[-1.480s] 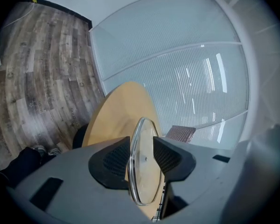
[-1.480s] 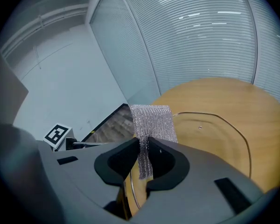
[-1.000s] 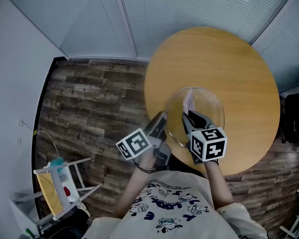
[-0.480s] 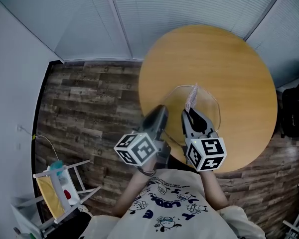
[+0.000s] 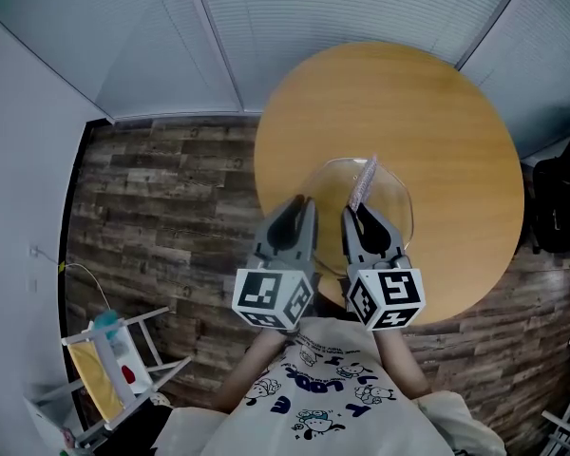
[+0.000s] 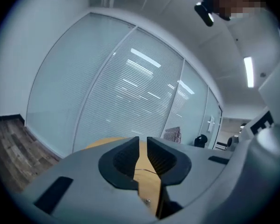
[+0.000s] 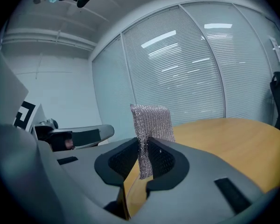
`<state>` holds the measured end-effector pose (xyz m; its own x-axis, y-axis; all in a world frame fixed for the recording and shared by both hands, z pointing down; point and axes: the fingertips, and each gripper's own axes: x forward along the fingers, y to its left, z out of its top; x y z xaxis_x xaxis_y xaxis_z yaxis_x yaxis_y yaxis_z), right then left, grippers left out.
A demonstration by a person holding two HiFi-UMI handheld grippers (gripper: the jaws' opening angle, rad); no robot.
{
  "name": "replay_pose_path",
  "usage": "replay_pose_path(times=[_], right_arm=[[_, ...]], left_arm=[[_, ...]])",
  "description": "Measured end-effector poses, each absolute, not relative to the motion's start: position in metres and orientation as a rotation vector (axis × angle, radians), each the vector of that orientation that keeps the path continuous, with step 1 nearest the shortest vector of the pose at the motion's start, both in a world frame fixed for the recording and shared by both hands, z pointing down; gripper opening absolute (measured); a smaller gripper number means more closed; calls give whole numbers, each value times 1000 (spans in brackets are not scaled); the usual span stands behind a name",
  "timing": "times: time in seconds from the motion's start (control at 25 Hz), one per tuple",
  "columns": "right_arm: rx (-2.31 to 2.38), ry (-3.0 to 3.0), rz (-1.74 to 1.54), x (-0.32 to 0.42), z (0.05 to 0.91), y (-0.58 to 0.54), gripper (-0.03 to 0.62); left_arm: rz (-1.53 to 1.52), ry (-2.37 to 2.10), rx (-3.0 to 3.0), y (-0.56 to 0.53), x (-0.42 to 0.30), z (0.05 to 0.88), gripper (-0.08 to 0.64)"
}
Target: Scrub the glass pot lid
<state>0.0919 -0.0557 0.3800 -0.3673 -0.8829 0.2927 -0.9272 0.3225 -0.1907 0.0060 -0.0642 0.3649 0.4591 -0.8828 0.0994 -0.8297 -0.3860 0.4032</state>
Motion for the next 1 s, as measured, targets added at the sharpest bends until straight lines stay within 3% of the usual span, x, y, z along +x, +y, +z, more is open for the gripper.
replay_pose_path(times=[1.0], right_arm=[[1695, -2439, 421, 97, 380, -59, 74]], left_arm=[[-37, -1595, 2466, -71, 14, 356, 60]])
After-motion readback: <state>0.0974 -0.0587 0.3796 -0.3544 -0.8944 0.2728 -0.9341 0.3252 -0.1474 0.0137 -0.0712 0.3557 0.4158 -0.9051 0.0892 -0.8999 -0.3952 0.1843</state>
